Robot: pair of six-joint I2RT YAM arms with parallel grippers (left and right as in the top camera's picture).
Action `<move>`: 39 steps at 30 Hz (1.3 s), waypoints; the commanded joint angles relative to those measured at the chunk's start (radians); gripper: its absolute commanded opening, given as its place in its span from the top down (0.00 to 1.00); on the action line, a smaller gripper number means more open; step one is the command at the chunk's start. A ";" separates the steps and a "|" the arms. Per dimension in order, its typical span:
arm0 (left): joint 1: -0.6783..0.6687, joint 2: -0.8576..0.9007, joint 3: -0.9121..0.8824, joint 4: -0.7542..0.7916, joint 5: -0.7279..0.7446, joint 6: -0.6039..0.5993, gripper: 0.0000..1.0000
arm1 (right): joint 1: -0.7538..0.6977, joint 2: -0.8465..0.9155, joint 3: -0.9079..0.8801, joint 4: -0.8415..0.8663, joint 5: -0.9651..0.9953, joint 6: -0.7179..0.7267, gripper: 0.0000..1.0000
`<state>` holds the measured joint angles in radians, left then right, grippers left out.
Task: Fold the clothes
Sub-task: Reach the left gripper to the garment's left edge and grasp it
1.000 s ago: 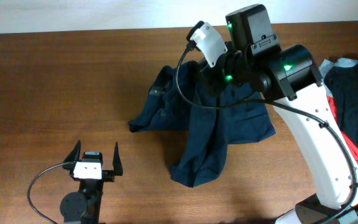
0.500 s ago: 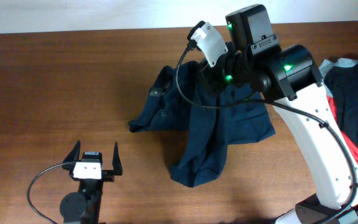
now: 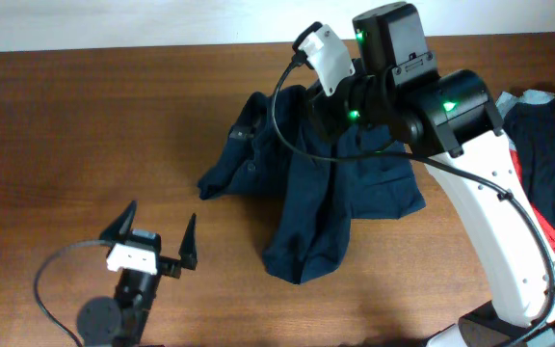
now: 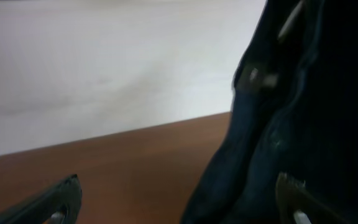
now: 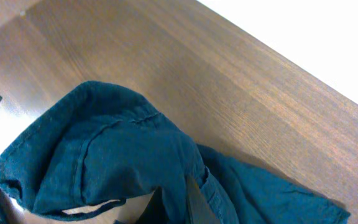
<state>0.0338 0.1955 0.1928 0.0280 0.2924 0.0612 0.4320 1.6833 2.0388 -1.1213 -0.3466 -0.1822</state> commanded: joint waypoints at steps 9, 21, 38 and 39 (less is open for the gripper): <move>-0.005 0.706 0.721 -0.399 0.185 -0.016 0.01 | 0.003 -0.050 0.119 0.013 0.016 0.105 0.96; -0.005 1.052 1.011 -0.455 0.235 -0.024 0.01 | -0.143 -0.054 0.172 0.000 0.016 0.173 0.96; -0.017 1.450 1.010 -0.416 0.488 -0.207 0.01 | -0.185 -0.060 0.172 -0.006 -0.113 0.173 0.96; -0.021 1.467 1.010 -0.399 0.516 -0.207 0.01 | -0.185 -0.060 0.172 0.001 -0.128 0.173 0.96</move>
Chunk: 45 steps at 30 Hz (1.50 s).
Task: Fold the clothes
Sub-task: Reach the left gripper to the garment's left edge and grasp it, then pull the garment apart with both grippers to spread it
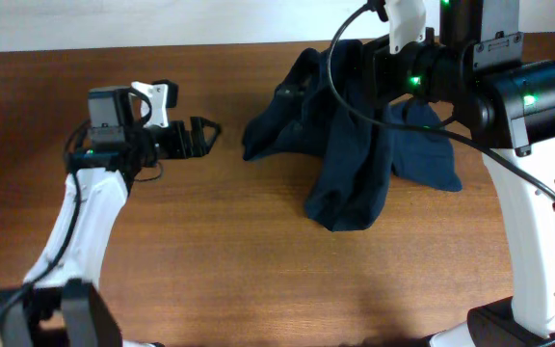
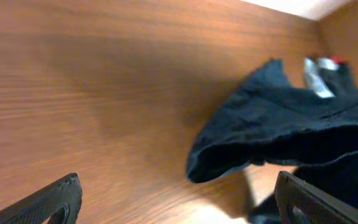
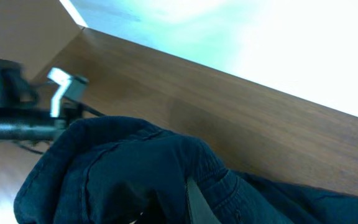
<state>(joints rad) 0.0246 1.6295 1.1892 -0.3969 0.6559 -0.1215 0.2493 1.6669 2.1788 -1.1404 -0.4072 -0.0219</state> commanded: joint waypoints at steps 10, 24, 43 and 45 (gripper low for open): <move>-0.082 0.110 0.014 0.049 0.193 -0.019 0.01 | -0.002 -0.043 0.032 0.060 -0.122 0.013 0.96; -0.089 0.110 0.013 0.039 0.132 -0.020 0.71 | -0.002 -0.052 0.032 0.083 -0.188 0.013 0.96; -0.035 0.048 0.036 -0.016 0.027 -0.020 0.99 | -0.003 -0.066 0.032 0.073 -0.137 0.001 0.96; -0.021 0.012 0.048 -0.016 0.027 -0.020 0.99 | -0.003 -0.066 0.032 0.052 -0.084 0.000 0.96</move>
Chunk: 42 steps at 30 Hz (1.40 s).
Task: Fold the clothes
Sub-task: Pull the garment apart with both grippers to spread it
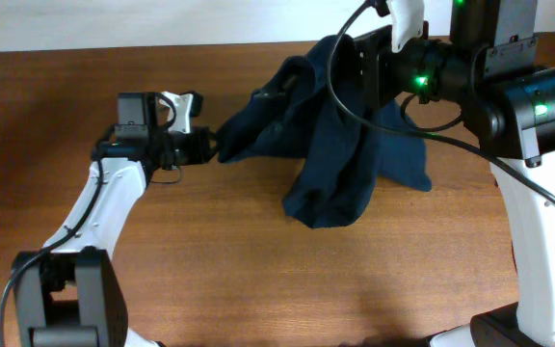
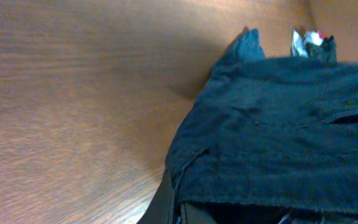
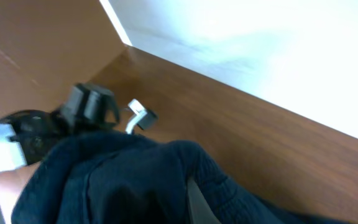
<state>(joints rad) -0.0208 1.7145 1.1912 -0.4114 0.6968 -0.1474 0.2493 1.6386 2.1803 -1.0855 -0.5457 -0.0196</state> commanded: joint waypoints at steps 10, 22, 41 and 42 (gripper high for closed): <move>0.041 -0.289 0.066 -0.001 -0.100 0.006 0.99 | -0.003 -0.006 0.030 -0.187 0.282 -0.002 0.96; 0.041 -0.338 0.066 0.031 -0.142 0.006 0.99 | -0.003 0.193 0.027 -0.458 0.480 -0.001 0.96; -0.021 -0.298 0.117 -0.130 -0.503 0.006 0.99 | -0.003 0.367 -0.005 -0.444 0.479 -0.001 0.95; -0.029 -0.280 0.117 -0.135 -0.503 0.006 0.99 | -0.003 0.367 -0.005 -0.444 0.479 -0.001 0.95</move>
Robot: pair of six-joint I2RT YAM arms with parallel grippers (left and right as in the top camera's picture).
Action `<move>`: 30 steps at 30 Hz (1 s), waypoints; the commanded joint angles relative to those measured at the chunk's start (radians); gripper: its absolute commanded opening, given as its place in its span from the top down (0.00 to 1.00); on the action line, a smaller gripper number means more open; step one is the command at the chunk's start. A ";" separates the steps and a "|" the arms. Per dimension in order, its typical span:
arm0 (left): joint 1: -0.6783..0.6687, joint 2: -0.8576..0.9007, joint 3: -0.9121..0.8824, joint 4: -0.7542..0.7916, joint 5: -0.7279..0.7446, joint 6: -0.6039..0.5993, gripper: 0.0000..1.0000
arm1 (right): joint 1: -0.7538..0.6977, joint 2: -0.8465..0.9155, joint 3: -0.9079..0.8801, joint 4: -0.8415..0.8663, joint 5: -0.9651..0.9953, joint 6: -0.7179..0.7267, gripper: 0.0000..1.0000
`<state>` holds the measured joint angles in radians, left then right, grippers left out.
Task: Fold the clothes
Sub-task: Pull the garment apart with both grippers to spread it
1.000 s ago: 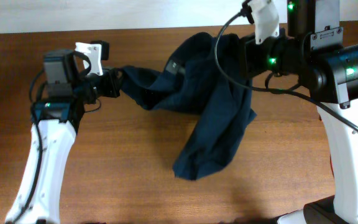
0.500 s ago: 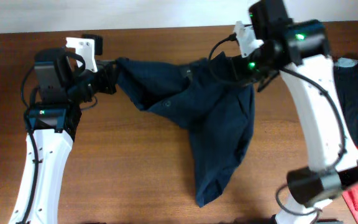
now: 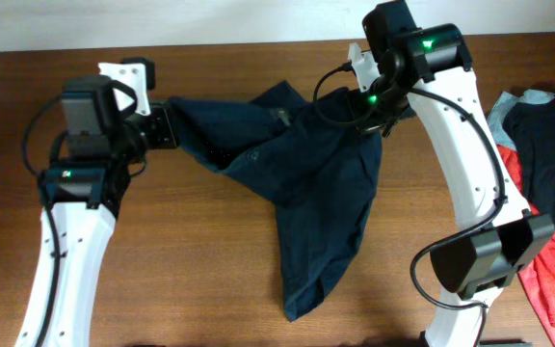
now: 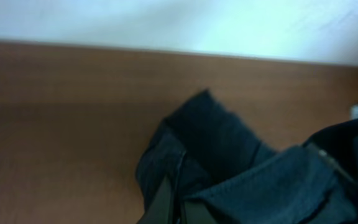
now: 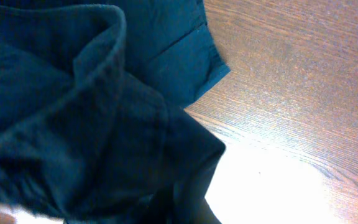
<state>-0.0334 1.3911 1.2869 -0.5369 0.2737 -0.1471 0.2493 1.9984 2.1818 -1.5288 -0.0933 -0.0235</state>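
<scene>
A dark navy garment (image 3: 297,183) hangs stretched between my two grippers above the wooden table (image 3: 191,280), its lower end trailing down to the table near the front. My left gripper (image 3: 167,128) is shut on the garment's left edge (image 4: 229,168). My right gripper (image 3: 374,123) is shut on its right upper edge (image 5: 98,124). In both wrist views the cloth covers most of the fingers.
A pile of other clothes (image 3: 547,173), dark, light blue and red, lies at the table's right edge. The white wall (image 3: 210,19) runs behind the table's far edge.
My left gripper has moved left and back with the garment's edge in it. The right gripper has come lower and nearer. The garment now hangs spread out wide between them.
First my right gripper alone held the bunched garment, with the left gripper open near the front left. Then the left gripper stood open beside the garment's left edge. After that it was shut on that edge, and now the cloth is stretched between both.
</scene>
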 commanded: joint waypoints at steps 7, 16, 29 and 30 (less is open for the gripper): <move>-0.087 0.166 0.021 0.005 -0.086 0.006 0.99 | -0.003 0.007 -0.006 -0.002 0.023 0.003 0.61; -0.123 0.246 0.021 0.006 -0.117 0.006 0.99 | -0.003 0.007 -0.006 0.092 0.023 0.042 0.34; -0.177 0.247 0.021 -0.016 -0.092 0.006 0.99 | 0.001 0.074 -0.013 0.237 0.027 0.163 0.34; -0.187 0.247 0.021 -0.018 -0.100 0.006 0.99 | 0.001 0.084 -0.014 0.245 0.026 0.164 0.33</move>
<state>-0.1822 1.6325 1.2873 -0.5446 0.1677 -0.1471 0.2493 2.0335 2.1757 -1.2984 -0.0753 0.1101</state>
